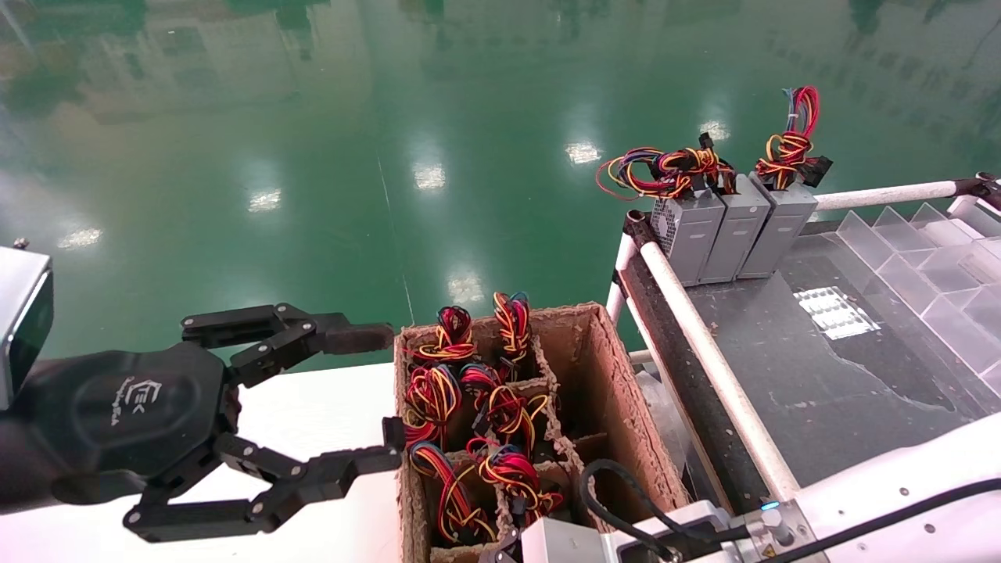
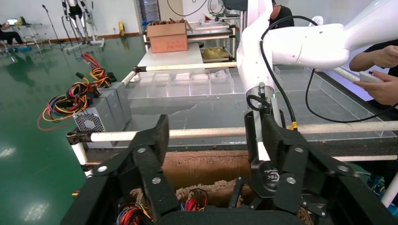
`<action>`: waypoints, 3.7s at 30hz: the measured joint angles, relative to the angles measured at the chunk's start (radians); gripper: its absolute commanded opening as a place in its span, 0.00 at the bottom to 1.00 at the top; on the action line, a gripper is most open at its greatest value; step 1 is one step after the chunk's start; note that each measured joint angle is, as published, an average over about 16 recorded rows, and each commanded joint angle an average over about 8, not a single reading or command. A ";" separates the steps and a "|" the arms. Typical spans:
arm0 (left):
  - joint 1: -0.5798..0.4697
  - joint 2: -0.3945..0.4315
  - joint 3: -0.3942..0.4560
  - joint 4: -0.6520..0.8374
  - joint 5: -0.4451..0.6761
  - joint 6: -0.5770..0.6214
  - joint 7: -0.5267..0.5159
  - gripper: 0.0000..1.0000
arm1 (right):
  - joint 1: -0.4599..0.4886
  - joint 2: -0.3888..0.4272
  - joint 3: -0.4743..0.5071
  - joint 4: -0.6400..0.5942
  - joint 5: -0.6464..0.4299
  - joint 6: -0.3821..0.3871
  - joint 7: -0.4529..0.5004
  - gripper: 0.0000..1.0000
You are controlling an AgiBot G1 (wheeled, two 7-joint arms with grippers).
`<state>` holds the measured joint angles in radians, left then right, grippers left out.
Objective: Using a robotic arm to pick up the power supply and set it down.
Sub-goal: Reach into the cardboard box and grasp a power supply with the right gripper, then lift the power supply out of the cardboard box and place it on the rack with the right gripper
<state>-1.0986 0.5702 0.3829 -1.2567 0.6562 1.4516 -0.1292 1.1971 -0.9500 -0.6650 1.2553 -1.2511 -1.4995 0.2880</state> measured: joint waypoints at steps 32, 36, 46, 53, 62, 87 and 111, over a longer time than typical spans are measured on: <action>0.000 0.000 0.000 0.000 0.000 0.000 0.000 1.00 | -0.018 -0.033 -0.008 -0.010 -0.023 0.046 -0.007 0.00; 0.000 0.000 0.000 0.000 0.000 0.000 0.000 1.00 | -0.024 -0.032 -0.005 -0.011 -0.020 0.053 -0.011 0.00; 0.000 0.000 0.000 0.000 0.000 0.000 0.000 1.00 | -0.038 -0.020 0.012 -0.003 0.002 0.067 -0.018 0.00; 0.000 0.000 0.000 0.000 0.000 0.000 0.000 1.00 | -0.049 0.005 0.039 0.017 0.042 0.073 -0.017 0.00; 0.000 0.000 0.000 0.000 0.000 0.000 0.000 1.00 | -0.053 0.054 0.093 0.041 0.129 0.068 -0.013 0.00; 0.000 0.000 0.000 0.000 0.000 0.000 0.000 1.00 | -0.047 0.231 0.342 0.013 0.471 0.091 -0.034 0.00; 0.000 0.000 0.001 0.000 0.000 0.000 0.000 1.00 | 0.102 0.384 0.454 -0.396 0.429 0.095 -0.230 0.00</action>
<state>-1.0987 0.5700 0.3834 -1.2567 0.6558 1.4514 -0.1290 1.2989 -0.5656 -0.2112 0.8598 -0.8220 -1.4045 0.0583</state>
